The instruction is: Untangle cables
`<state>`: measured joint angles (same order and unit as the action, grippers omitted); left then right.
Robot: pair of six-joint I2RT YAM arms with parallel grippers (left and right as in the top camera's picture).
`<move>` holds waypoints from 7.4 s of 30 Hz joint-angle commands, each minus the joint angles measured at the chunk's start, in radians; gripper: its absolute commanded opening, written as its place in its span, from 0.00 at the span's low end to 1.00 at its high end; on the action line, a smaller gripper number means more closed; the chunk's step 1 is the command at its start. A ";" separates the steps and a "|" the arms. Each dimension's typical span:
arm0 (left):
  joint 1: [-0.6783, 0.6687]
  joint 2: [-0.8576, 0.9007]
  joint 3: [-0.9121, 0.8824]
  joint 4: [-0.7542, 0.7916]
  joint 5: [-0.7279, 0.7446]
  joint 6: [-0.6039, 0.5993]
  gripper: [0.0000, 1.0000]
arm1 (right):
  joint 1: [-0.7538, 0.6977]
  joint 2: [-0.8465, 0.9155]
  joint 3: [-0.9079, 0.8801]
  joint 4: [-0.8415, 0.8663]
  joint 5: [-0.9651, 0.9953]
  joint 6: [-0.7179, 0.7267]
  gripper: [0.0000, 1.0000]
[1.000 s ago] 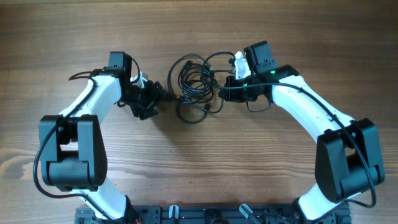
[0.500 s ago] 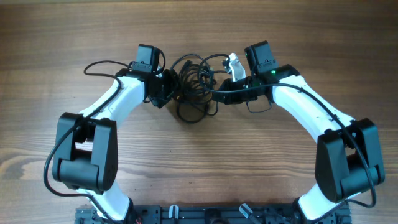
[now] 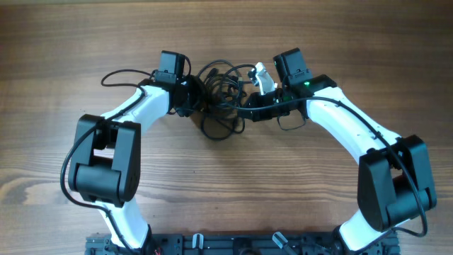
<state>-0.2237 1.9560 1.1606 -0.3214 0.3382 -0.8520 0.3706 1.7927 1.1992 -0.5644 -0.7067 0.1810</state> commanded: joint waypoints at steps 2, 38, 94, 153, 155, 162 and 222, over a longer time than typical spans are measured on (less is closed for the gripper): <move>-0.023 0.024 0.010 -0.031 0.008 -0.001 0.27 | 0.003 -0.013 0.003 0.000 -0.027 -0.022 0.04; 0.094 0.024 0.010 -0.246 -0.022 0.112 0.04 | -0.535 -0.498 0.014 0.046 -0.185 0.182 0.04; 0.173 0.024 0.010 -0.233 0.002 0.165 0.12 | -0.899 -0.376 -0.035 -0.300 0.414 0.109 1.00; 0.173 -0.128 0.036 -0.301 -0.063 0.365 0.99 | -0.879 -0.376 -0.043 -0.589 0.275 0.016 0.75; 0.173 -0.128 0.036 -0.300 -0.063 0.365 1.00 | -0.879 -0.376 -0.074 -0.631 0.282 -0.001 0.82; 0.173 -0.128 0.036 -0.301 -0.063 0.365 1.00 | -0.878 -0.376 -0.354 -0.510 0.175 0.062 0.81; 0.173 -0.128 0.036 -0.296 -0.063 0.366 1.00 | -0.635 -0.068 0.053 -0.203 0.114 0.129 1.00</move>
<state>-0.0479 1.8381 1.1828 -0.6216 0.2848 -0.4812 -0.3389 1.7363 1.3010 -0.7650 -0.5701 0.3199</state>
